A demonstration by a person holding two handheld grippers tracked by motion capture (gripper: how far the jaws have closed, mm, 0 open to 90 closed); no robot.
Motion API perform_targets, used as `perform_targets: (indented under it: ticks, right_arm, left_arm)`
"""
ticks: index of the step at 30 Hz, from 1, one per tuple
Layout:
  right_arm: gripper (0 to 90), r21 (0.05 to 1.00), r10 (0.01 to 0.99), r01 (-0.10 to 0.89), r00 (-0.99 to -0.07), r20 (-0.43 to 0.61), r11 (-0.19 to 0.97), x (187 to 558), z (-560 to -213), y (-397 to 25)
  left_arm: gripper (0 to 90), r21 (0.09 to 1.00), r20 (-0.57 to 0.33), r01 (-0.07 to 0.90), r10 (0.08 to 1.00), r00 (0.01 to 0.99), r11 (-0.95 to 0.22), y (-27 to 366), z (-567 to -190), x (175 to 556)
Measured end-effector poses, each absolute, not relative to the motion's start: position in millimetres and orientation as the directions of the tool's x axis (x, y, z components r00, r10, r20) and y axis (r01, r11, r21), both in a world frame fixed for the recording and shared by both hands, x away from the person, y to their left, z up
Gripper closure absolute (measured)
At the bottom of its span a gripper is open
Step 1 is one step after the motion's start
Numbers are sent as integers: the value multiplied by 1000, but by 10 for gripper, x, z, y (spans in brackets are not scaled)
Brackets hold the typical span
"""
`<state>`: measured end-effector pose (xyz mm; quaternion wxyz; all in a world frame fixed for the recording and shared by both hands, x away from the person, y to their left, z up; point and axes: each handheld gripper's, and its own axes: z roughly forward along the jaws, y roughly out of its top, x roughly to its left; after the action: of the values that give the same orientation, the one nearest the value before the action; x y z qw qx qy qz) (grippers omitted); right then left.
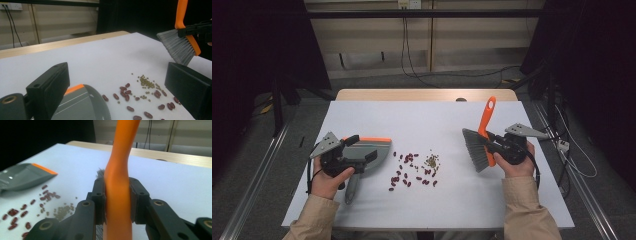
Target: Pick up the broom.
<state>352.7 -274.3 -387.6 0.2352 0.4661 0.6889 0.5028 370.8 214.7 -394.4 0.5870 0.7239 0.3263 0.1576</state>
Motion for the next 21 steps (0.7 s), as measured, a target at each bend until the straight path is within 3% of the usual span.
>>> perform_targets:
  ticks: [11,21]
  right_arm:
    - [702,879,900,439,-435,27,186,3540,-3888,-2708]
    - [700,863,906,471,-422,41,180,3680,-4008,-2672]
  left_arm:
    - [60,953,-155,288,670,726,-93,2210,-3966,3703]
    - [59,953,-157,289,663,732,-94,2208,-4002,3703]
